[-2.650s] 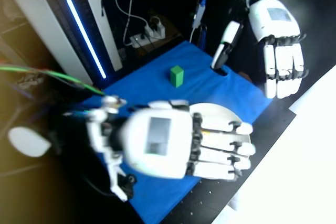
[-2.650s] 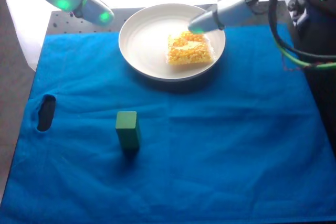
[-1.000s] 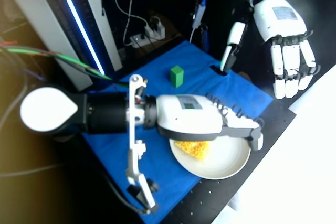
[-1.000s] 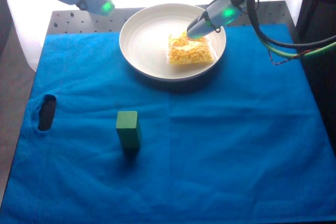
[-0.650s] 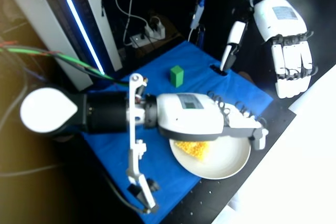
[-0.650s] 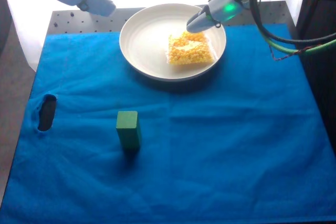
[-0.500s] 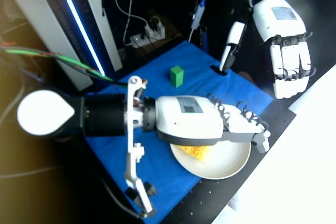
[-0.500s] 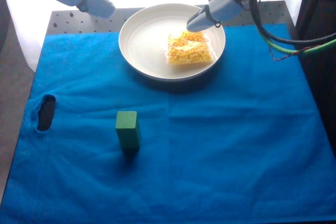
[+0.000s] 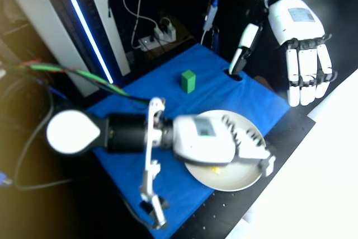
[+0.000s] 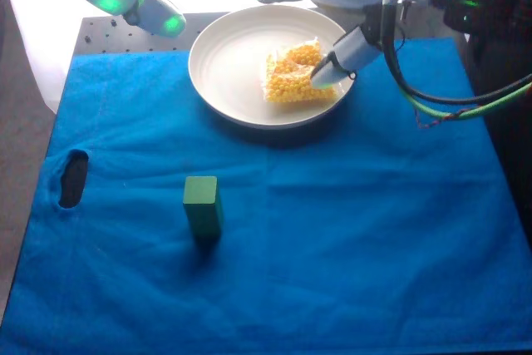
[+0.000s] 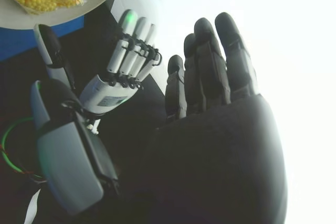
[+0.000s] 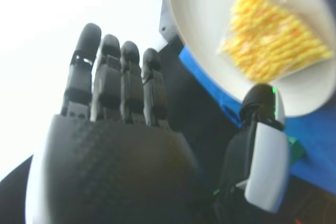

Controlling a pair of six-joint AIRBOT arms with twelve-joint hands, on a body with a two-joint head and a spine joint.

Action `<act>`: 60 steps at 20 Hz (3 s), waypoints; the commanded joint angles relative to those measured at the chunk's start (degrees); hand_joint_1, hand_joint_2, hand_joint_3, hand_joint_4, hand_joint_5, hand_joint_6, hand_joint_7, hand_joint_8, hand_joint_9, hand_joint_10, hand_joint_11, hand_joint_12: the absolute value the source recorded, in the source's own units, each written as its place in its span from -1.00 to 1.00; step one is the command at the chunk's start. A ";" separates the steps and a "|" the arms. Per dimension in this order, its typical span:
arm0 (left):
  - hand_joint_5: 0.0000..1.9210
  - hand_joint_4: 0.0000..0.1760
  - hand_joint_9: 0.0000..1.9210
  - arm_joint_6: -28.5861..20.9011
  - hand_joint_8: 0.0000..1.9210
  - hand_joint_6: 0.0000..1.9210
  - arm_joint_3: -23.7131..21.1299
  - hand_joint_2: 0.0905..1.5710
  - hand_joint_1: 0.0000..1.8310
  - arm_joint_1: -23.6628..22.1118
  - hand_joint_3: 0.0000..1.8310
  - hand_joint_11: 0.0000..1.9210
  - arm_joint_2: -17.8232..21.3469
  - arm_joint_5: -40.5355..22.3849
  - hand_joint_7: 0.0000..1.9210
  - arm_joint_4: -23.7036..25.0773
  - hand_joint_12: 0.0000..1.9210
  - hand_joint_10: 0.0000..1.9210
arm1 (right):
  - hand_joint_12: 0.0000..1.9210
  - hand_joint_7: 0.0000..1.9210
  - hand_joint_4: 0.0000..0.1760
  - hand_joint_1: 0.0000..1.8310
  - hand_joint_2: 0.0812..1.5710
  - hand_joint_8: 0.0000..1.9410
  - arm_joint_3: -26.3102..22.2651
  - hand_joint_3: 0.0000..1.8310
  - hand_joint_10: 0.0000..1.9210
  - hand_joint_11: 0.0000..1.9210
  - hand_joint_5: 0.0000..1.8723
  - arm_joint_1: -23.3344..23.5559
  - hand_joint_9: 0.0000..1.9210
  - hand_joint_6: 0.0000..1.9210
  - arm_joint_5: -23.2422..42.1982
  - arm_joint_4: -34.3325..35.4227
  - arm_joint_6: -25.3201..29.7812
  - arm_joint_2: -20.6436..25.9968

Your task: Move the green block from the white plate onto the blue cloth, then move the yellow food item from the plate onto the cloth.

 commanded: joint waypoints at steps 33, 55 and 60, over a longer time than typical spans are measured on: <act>-0.82 0.13 -0.63 5.49 -0.99 -0.99 2.09 0.00 -0.27 -3.29 -1.00 -0.89 -0.43 -6.17 -0.66 -11.35 -0.36 -1.00 | 0.54 0.16 -1.00 0.38 0.29 -0.07 6.92 -1.00 -0.59 -0.10 0.33 -2.31 0.22 -0.60 2.58 9.22 -0.21 -5.28; -0.76 -0.36 -0.64 5.47 -1.00 -1.00 3.16 -0.03 -0.25 -0.07 -1.00 -0.92 -0.33 -4.30 -0.65 -12.76 -0.27 -1.00 | 0.86 0.03 -1.00 0.37 0.32 0.13 -6.48 -1.00 0.21 -0.58 0.36 0.16 -0.31 -0.65 11.24 13.67 -0.21 5.59; -0.78 -0.39 -0.62 5.55 -0.98 -1.00 3.47 -0.07 -0.20 0.89 -1.00 -0.93 -0.18 -3.95 -0.59 -13.66 -0.26 -0.99 | 0.99 -0.08 -1.00 0.31 0.24 0.09 -12.44 -1.00 0.71 -0.44 0.37 0.20 -0.35 -0.55 13.58 13.67 -0.21 10.00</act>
